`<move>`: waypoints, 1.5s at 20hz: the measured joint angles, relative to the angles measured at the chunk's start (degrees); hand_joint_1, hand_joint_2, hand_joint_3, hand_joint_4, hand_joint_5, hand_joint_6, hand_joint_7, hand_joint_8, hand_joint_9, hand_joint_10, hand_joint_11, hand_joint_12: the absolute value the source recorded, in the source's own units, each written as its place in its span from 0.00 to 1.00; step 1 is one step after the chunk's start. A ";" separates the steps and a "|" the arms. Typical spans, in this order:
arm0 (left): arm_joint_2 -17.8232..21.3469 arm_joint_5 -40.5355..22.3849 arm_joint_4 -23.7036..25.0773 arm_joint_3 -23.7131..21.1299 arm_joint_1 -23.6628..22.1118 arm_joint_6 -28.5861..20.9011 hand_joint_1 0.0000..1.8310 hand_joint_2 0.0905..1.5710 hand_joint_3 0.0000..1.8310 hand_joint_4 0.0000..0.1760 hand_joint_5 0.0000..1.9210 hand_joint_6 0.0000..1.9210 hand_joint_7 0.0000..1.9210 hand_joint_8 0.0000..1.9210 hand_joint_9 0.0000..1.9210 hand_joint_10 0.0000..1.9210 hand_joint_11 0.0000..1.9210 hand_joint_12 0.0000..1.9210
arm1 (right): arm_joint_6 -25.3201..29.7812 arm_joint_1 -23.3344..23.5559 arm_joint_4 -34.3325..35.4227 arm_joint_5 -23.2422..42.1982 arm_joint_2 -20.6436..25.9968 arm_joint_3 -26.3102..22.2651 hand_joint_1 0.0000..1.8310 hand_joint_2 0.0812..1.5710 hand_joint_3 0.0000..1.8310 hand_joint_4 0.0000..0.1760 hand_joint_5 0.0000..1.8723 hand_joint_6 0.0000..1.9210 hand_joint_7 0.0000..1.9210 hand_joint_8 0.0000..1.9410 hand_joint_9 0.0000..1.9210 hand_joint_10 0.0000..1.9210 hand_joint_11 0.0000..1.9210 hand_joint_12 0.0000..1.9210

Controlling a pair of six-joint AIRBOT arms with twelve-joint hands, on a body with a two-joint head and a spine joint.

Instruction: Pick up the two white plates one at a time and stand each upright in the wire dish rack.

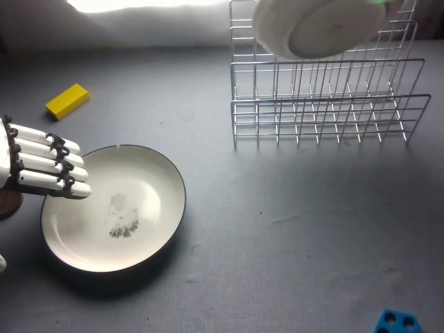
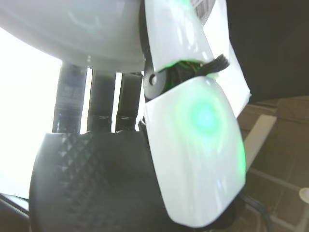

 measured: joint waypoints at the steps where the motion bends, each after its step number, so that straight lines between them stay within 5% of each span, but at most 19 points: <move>1: 0.00 0.00 0.00 0.00 0.00 0.20 0.00 0.64 0.00 0.00 0.01 0.00 0.02 0.00 0.01 0.00 0.00 0.00 | 1.22 -0.33 -1.25 0.42 -0.02 0.44 0.82 0.68 0.00 0.00 0.50 0.52 0.52 0.44 0.49 0.51 0.47 0.75; 14: -1.05 0.96 -0.07 1.38 1.27 0.85 0.00 0.64 0.00 0.00 0.02 0.01 0.02 0.00 0.01 0.00 0.00 0.00 | 6.73 -1.77 -3.28 -2.93 -0.02 1.88 0.82 0.68 0.00 0.00 0.48 0.53 0.51 0.45 0.49 0.52 0.46 0.76; 21: -1.40 1.46 -0.02 1.73 1.09 0.74 0.00 0.64 0.00 0.00 0.02 0.00 0.03 0.00 0.01 0.00 0.00 0.00 | 20.11 -4.70 -21.29 5.07 -1.20 4.48 0.82 0.67 0.00 0.00 0.51 0.50 0.53 0.42 0.49 0.51 0.47 0.74; 26: -1.40 1.38 -0.07 1.77 0.04 0.33 0.00 0.64 0.00 0.00 0.01 0.00 0.02 0.00 0.00 0.00 0.00 0.00 | 29.22 -6.14 -28.63 10.08 -2.89 8.28 0.82 0.67 0.00 0.00 0.51 0.50 0.53 0.43 0.49 0.51 0.46 0.75; 30: -1.40 1.33 -0.09 1.77 0.04 0.33 0.00 0.64 0.00 0.00 0.02 0.00 0.03 0.00 0.01 0.00 0.00 0.00 | 30.80 -6.78 -29.18 11.47 -3.78 9.94 0.82 0.67 0.00 0.00 0.51 0.49 0.52 0.43 0.50 0.51 0.46 0.75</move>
